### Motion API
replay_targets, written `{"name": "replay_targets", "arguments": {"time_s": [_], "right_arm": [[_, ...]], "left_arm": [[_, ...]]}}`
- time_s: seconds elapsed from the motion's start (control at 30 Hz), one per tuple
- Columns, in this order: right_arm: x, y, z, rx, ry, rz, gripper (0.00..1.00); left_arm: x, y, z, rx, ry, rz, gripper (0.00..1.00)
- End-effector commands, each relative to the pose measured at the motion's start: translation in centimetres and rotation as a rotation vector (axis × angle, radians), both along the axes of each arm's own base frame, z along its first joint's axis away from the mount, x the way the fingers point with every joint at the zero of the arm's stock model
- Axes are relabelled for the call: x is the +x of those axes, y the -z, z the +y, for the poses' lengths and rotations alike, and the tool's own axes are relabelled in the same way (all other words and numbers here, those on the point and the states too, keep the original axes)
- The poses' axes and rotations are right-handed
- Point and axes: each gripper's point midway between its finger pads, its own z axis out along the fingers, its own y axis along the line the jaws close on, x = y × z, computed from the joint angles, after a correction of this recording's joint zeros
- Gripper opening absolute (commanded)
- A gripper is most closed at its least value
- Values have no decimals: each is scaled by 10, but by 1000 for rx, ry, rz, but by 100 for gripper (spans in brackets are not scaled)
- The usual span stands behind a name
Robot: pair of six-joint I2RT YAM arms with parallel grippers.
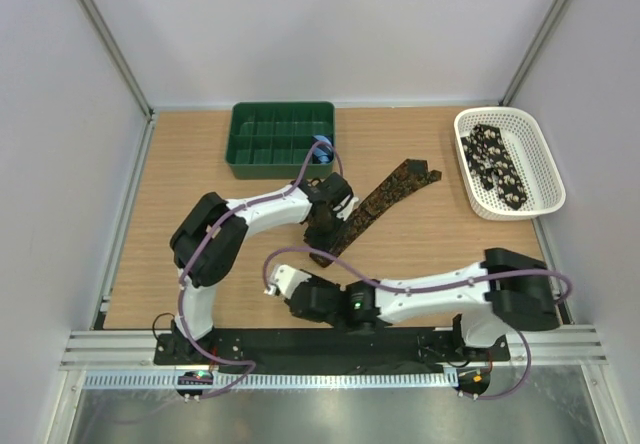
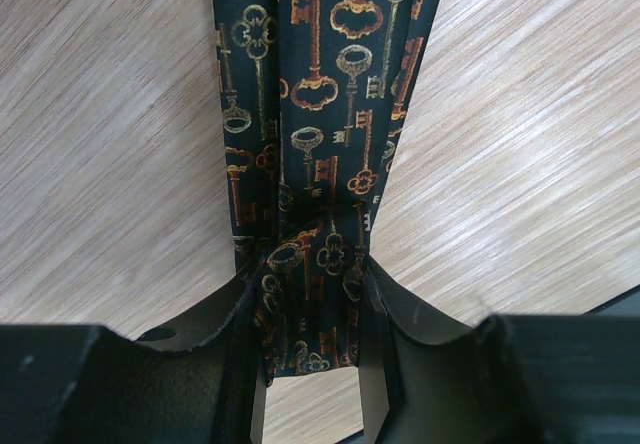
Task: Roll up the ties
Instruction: Roll the tie
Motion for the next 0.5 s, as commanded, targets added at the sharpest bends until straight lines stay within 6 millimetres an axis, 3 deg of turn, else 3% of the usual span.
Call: {"name": "replay_targets", "arguments": {"time_s": [0.0,0.03,0.07,0.1,0.13,0.23,0.33,0.47], "right_arm": [[20,-9,5,-157,48,-181,39],[23,9,0,-260,56,-206,40],[27,3,12,-276,68,-225,42],[28,5,14,-322,69,-255,48],[33,5,8,-404,78,-308,50],[38,19,15,-525,81,-365,56],[44,20,15,-594,113,-421,66],[47,22,17,-611,133,-431,68]], "left_arm": [[-45,45,57,242,26,194,15],[-45,44,57,240,29,192,15],[-45,44,56,237,29,194,15],[-45,43,57,236,34,194,15],[-46,41,55,229,39,193,14],[-47,40,56,236,52,189,13],[-53,39,58,248,69,195,13],[-57,36,53,241,86,189,13]]}}
